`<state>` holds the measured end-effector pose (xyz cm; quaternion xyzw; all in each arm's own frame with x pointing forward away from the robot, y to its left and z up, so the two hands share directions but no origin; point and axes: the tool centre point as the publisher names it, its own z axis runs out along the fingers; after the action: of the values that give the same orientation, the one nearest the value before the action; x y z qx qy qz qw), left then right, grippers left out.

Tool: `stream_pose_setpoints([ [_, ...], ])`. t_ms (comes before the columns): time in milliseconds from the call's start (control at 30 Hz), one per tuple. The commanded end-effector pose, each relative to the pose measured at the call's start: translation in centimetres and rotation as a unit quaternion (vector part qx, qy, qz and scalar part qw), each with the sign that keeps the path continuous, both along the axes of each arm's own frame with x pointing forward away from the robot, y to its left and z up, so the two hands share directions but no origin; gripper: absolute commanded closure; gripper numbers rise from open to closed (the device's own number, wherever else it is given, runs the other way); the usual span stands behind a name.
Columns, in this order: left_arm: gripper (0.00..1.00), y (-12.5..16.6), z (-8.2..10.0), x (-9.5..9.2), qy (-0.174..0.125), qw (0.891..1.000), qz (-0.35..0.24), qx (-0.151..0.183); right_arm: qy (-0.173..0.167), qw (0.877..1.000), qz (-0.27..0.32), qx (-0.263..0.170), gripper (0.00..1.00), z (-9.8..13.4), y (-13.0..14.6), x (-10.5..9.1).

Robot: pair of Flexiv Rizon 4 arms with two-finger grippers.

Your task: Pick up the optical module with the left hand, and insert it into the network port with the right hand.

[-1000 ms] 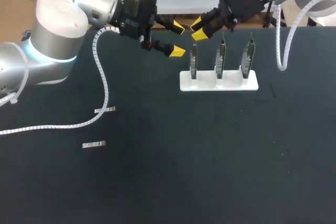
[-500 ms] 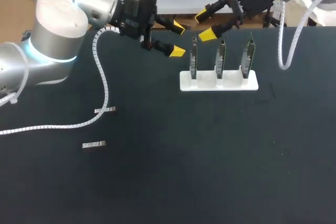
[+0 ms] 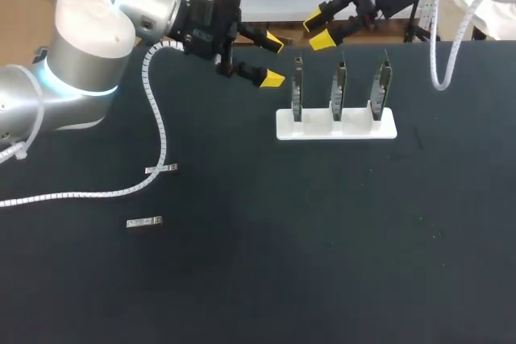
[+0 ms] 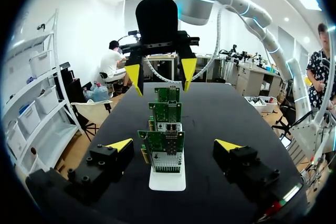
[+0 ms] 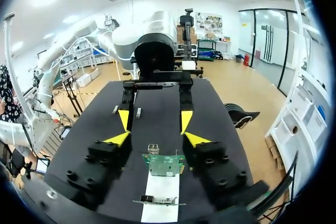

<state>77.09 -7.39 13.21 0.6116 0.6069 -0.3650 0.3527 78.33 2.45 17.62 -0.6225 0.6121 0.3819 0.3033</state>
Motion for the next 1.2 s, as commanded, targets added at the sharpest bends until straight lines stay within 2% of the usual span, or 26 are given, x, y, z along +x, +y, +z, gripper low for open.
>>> stream_pose_setpoints([
  [33, 0.0, 0.0, 0.0, 0.1, 0.0, 1.0, -0.001, 0.0, -0.026, 0.999, -0.036, -0.003, 1.0, 0.0, -0.1, -1.4],
  [367, 0.0, 0.0, 0.0, 0.1, 0.0, 1.0, -0.001, 0.0, -0.031, 0.999, -0.036, -0.002, 1.0, 0.1, 0.4, -1.6],
  [1200, 0.0, 0.0, 0.0, 0.1, 0.0, 1.0, -0.001, 0.0, -0.022, 0.999, -0.027, -0.003, 1.0, -1.4, 2.0, -0.4],
])
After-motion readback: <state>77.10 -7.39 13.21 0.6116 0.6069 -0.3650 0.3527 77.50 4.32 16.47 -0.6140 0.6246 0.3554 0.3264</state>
